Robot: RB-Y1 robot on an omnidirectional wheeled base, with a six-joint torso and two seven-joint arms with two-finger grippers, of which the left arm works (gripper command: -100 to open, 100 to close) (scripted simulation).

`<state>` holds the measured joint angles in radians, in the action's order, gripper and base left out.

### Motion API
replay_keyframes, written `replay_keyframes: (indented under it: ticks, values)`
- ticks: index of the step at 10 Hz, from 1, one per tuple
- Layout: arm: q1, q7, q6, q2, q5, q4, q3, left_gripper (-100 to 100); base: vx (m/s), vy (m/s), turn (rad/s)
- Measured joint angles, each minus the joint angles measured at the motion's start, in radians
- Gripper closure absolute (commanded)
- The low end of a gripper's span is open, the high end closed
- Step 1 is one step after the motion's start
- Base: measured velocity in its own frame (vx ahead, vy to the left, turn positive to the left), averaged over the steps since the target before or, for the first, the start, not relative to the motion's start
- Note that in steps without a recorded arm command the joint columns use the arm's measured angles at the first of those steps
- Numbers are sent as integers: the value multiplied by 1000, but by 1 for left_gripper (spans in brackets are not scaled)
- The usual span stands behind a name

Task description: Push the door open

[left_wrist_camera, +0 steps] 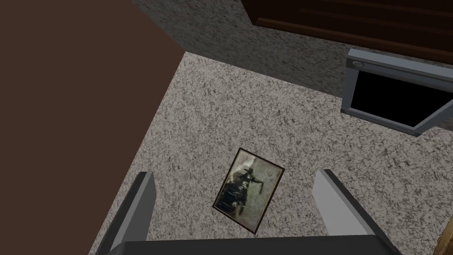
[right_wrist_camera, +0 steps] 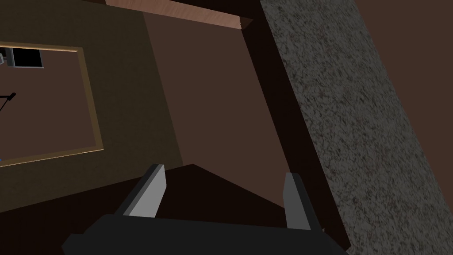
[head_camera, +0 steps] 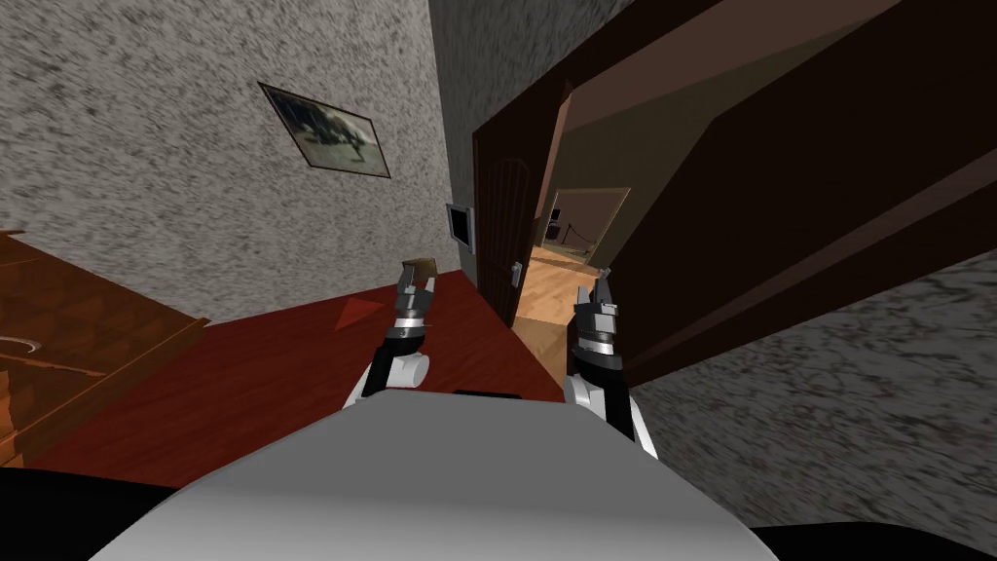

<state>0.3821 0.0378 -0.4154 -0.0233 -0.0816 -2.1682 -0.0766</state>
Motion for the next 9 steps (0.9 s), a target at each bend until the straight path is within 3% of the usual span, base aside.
replay_keyframes:
  ticks: [6, 9]
  values:
    - [-79, -11, -2, -29, -26, 144, -33, -100, 92, 44, -77]
    - [-120, -22, 5, -35, -36, 211, -57, -100, 96, 55, -89]
